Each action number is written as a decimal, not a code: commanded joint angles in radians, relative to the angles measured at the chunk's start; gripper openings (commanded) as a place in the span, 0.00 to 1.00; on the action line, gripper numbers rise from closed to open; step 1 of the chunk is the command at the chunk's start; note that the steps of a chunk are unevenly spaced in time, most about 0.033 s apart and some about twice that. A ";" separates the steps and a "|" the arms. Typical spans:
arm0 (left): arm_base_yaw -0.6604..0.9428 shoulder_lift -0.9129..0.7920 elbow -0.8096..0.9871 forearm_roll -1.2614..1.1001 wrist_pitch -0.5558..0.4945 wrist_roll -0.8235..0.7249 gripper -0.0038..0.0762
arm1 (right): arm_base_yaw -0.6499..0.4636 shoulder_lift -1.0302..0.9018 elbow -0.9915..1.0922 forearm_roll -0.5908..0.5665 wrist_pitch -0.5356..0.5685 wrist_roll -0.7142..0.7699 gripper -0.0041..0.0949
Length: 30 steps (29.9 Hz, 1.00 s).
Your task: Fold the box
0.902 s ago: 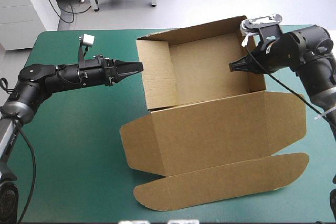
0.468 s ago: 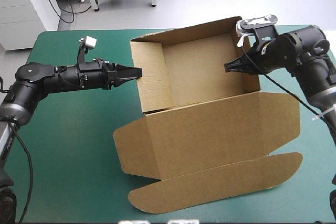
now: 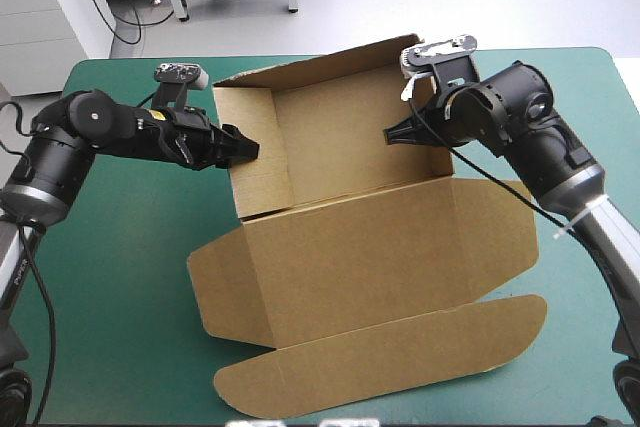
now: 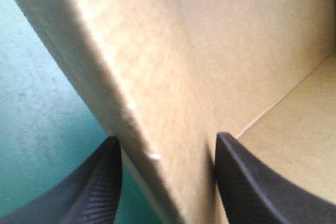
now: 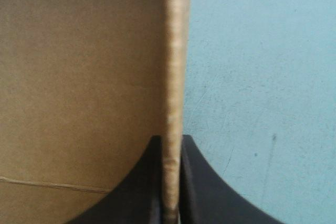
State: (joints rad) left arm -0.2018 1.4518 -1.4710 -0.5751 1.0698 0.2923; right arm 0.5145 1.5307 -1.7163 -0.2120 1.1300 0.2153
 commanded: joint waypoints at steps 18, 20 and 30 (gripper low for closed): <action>-0.240 0.143 -0.093 0.615 -0.017 -0.385 0.04 | 0.056 0.090 -0.030 0.026 -0.081 0.087 0.02; -0.240 0.173 -0.093 0.615 -0.019 -0.395 0.04 | 0.043 0.112 -0.030 0.034 -0.081 0.082 0.02; -0.234 0.311 -0.093 0.601 -0.081 -0.402 0.04 | -0.062 0.264 -0.030 0.101 -0.091 0.016 0.02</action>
State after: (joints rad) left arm -0.4236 1.7744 -1.5370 0.0282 1.0153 -0.1618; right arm 0.4735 1.8179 -1.7122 -0.1425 1.1397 0.2819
